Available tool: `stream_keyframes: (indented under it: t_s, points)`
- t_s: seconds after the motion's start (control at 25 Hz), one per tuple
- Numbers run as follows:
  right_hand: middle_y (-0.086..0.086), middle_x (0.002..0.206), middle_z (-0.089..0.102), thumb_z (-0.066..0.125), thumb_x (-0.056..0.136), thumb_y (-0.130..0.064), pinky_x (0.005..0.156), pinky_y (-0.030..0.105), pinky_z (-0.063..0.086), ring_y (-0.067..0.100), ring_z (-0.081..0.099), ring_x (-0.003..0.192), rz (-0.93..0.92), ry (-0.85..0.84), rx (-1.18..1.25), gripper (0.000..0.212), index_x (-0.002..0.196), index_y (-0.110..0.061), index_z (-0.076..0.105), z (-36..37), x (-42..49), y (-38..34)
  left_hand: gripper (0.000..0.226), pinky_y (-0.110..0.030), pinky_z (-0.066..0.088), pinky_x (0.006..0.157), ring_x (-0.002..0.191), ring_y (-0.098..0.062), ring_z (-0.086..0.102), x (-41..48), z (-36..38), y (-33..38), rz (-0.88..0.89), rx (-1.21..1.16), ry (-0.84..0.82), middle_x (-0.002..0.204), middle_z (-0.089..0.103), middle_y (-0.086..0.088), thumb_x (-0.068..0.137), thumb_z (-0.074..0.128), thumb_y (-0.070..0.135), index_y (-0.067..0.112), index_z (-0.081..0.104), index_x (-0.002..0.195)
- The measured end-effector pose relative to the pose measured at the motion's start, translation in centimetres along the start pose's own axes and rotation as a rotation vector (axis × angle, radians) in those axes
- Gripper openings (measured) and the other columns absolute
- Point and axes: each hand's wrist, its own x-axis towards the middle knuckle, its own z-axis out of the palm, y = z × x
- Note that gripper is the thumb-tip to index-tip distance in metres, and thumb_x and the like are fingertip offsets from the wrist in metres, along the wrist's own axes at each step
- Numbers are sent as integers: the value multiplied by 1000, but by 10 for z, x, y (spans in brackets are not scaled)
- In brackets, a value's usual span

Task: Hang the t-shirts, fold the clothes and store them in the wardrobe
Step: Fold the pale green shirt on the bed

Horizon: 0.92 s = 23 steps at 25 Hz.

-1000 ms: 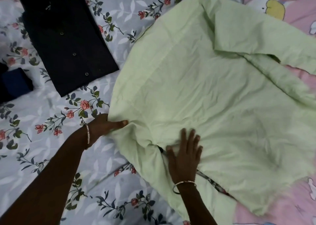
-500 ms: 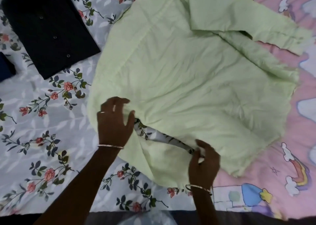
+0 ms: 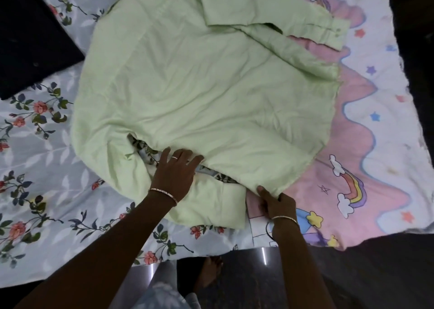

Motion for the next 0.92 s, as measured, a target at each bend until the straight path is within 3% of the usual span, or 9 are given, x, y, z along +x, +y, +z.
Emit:
stream_keyframes:
  t_s: [0.12, 0.24, 0.36, 0.52, 0.68, 0.8, 0.92]
  points:
    - [14, 64, 65, 82, 81, -16, 41, 24, 48, 20, 61, 45, 73, -61, 193, 23, 82, -2, 64, -9, -7, 11, 33, -50, 45, 93, 90, -29, 63, 7, 3, 7, 48, 149, 74, 101, 63, -5, 83, 64, 11, 22, 62, 114]
    - [12, 58, 63, 81, 82, -17, 39, 24, 41, 21, 62, 43, 128, -102, 183, 26, 85, 0, 61, -17, -16, 30, 28, -48, 46, 87, 82, -29, 61, 12, 0, 10, 101, 280, 98, 95, 62, -7, 82, 63, 3, 18, 62, 105]
    - [10, 57, 63, 76, 88, -20, 41, 24, 41, 22, 60, 44, 135, -142, 170, 24, 82, -2, 61, -23, -22, 36, 26, -45, 46, 81, 75, -28, 60, 11, -1, 5, 162, 367, 147, 86, 60, -5, 85, 49, -2, 16, 62, 97]
    - [14, 65, 64, 77, 87, -26, 43, 24, 48, 21, 58, 47, 109, -131, 216, 26, 86, -2, 66, -34, -18, 20, 22, -42, 44, 76, 72, -28, 58, 8, -3, -5, 155, 342, 226, 80, 56, -4, 83, 52, -4, 16, 60, 92]
    - [13, 63, 57, 80, 84, -13, 33, 21, 44, 22, 52, 45, 107, -46, 166, 26, 69, 0, 62, -41, -3, 5, 22, -43, 42, 79, 75, -29, 60, -6, 2, 3, 107, 155, 194, 82, 59, -3, 81, 56, 5, 19, 64, 95]
    - [13, 53, 54, 79, 84, -12, 35, 24, 46, 19, 48, 35, 149, -34, 191, 29, 68, 1, 58, -44, -1, 14, 24, -45, 37, 88, 95, -30, 63, -24, -7, -1, -136, -65, 180, 103, 64, -2, 84, 55, 17, 23, 64, 106]
    - [16, 58, 56, 77, 86, -28, 49, 30, 47, 21, 49, 42, 79, -25, 161, 34, 70, -3, 60, -42, -9, 27, 29, -46, 36, 88, 110, -34, 53, -42, -30, -26, -648, -161, 304, 124, 56, -13, 91, 58, 25, 17, 57, 119]
